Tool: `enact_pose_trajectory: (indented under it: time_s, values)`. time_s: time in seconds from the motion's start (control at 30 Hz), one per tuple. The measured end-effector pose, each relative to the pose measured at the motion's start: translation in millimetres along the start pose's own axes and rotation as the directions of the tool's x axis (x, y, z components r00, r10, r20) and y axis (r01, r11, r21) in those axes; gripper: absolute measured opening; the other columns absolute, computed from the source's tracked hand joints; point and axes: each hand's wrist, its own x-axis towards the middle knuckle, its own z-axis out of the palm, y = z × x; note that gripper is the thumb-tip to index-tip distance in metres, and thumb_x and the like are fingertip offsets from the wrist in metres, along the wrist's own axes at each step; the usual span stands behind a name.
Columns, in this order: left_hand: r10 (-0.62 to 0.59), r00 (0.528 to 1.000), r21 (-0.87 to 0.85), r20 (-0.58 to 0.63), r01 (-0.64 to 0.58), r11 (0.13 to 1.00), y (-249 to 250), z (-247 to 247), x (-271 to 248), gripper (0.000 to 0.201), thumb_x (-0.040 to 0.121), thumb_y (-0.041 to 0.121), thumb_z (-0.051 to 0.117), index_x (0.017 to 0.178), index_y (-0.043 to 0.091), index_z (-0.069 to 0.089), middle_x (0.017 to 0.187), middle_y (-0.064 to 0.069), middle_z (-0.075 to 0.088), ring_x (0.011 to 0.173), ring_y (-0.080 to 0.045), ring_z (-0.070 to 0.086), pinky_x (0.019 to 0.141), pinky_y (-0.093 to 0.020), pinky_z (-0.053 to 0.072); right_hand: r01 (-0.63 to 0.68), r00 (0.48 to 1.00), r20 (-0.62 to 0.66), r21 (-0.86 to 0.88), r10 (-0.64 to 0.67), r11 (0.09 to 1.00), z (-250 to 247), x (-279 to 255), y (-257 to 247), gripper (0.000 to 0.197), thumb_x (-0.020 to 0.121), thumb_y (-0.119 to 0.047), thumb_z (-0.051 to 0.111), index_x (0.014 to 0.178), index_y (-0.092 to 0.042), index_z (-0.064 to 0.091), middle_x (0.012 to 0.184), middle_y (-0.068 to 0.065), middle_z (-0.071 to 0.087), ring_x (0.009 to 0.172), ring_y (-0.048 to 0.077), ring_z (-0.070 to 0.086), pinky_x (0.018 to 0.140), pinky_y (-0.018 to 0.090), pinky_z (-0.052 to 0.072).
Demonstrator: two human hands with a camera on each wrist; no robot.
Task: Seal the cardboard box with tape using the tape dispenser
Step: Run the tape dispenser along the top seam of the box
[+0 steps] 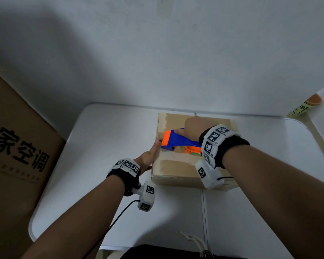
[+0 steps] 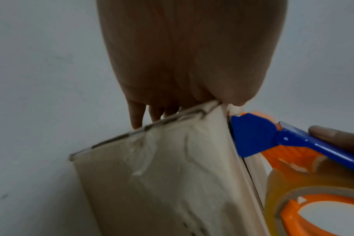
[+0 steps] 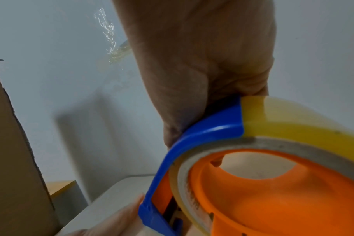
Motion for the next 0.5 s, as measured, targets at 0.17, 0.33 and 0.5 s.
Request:
enact_pose_trajectory:
  time_s: [0.17,0.33,0.5]
  values:
    - [-0.148,0.981,0.08,0.124,0.139,0.987,-1.4,-11.3,-5.0,0.079,0.074,0.085,0.035,0.124,0.027,0.056,0.13,0.0,0.057,0.125,-0.023,0.047,0.088,-0.053,0.053,0.003,1.0,-0.001,-0.007,-0.003,1.0,-1.2,-0.6,1.8,0.056,0.096,-0.053,0.038,0.058,-0.012,0.039,0.058,0.003,0.042,0.05,0.015,0.039,0.046,0.026,0.03]
    - [-0.185,0.97,0.009,0.158,0.186,0.982,0.9,-14.7,-11.1,0.064,0.081,0.072,0.045,0.112,0.019,0.063,0.123,-0.005,0.062,0.106,-0.035,0.063,0.078,-0.047,0.059,0.022,1.0,-0.007,0.033,-0.021,0.999,-0.2,1.7,5.2,0.058,0.095,-0.057,0.036,0.058,-0.013,0.039,0.059,0.003,0.043,0.051,0.016,0.041,0.054,0.028,0.037]
    - [-0.16,0.978,0.079,0.131,0.151,0.985,9.1,-19.0,-11.2,0.059,0.088,0.067,0.039,0.124,0.024,0.057,0.122,-0.005,0.061,0.105,-0.034,0.064,0.072,-0.044,0.06,0.056,0.998,-0.038,0.219,-0.049,0.974,-3.7,6.3,14.4,0.056,0.093,-0.06,0.038,0.102,-0.008,0.057,0.097,0.01,0.062,0.094,0.029,0.061,0.086,0.038,0.049]
